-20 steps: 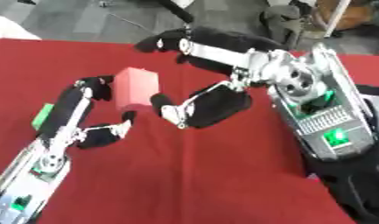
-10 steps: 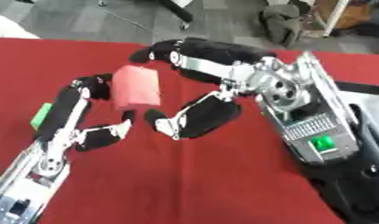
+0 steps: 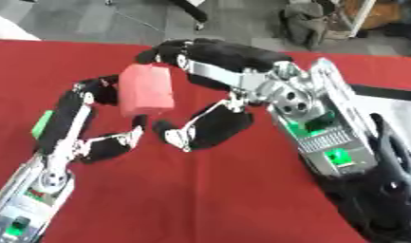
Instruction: Pick up the objects with one hand, pass them to the other hand, and then place them into the box on the other side of the table.
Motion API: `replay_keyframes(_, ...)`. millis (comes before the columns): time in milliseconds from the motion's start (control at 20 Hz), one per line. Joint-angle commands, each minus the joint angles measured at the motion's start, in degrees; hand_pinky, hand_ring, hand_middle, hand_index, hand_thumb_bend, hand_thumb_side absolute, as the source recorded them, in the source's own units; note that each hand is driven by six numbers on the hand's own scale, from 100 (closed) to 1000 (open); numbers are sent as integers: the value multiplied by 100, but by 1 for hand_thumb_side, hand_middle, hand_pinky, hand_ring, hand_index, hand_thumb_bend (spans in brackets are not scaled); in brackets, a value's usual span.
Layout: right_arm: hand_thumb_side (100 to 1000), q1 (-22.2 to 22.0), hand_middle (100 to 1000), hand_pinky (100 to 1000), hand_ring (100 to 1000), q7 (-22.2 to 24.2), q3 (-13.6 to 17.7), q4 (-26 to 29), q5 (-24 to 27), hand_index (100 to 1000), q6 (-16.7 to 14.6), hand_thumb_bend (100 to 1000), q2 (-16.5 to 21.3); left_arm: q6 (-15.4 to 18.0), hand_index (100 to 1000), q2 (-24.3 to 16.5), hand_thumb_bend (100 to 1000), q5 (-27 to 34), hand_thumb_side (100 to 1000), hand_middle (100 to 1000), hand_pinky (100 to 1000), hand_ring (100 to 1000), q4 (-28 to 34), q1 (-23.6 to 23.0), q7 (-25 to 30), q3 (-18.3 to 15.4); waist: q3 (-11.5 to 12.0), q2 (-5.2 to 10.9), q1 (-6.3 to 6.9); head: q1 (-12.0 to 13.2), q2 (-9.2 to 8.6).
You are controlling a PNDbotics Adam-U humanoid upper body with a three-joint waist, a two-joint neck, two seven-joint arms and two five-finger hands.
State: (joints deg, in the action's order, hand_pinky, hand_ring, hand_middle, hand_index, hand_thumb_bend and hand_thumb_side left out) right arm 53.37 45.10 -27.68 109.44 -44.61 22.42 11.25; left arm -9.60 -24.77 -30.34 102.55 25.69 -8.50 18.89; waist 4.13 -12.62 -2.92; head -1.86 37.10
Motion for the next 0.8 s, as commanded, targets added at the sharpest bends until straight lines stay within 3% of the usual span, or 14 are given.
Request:
replay_keyframes(50, 278, 63, 954, 944, 1000, -50, 19, 19, -141, 989, 29, 236, -19, 23, 506, -24, 100, 16, 203, 498, 644, 564, 144, 43, -44, -11, 7, 87, 26, -28, -25)
replay_keyframes(800, 244, 57, 906, 925, 1000, -414, -32, -311, -392, 954, 157, 196, -170, 152, 502, 28, 100, -87, 202, 493, 643, 560, 227, 14, -129, 52, 16, 60, 34, -103, -46)
